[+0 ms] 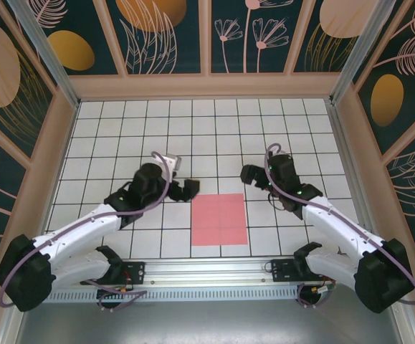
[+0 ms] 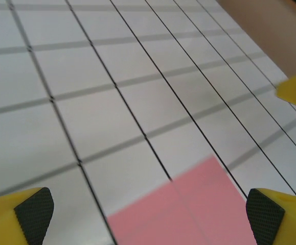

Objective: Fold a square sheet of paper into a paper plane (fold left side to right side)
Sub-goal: Pick up the square sheet of paper from the bottom-center of the table.

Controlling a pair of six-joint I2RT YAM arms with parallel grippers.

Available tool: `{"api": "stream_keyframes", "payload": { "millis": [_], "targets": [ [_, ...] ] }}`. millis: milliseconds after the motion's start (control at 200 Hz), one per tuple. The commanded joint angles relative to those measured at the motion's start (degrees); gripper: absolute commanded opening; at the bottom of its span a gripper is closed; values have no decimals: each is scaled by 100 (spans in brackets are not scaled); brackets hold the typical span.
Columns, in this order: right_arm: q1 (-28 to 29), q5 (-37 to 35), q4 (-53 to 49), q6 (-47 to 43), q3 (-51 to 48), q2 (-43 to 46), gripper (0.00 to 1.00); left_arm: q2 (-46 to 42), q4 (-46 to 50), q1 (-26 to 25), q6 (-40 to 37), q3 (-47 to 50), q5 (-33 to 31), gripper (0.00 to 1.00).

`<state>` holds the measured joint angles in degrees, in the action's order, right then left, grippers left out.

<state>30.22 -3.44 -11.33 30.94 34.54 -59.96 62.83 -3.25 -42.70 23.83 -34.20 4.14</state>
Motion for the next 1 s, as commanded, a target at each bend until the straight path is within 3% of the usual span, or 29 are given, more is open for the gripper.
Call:
{"api": "stream_keyframes", "payload": {
  "millis": [0, 165, 335, 616, 996],
  "targets": [
    [395, -218, -616, 755, -199, -65, 99, 304, 579, -655, 412, 77, 132, 98],
    [842, -397, -625, 958, -134, -572, 99, 1038, 480, -1429, 552, -23, 283, 99],
    [1143, -526, -589, 898, 221, -1393, 99, 1729, 382, -1761, 543, -139, 392, 99],
    [1501, -571, -604, 885, 730, -2341, 98, 2034, 357, -1812, 561, -37, 496, 99],
    [1728, -20, -681, 1080, 782, -2779, 97, 2066, 405, -1812, 517, 71, 441, 99]
  ]
}}
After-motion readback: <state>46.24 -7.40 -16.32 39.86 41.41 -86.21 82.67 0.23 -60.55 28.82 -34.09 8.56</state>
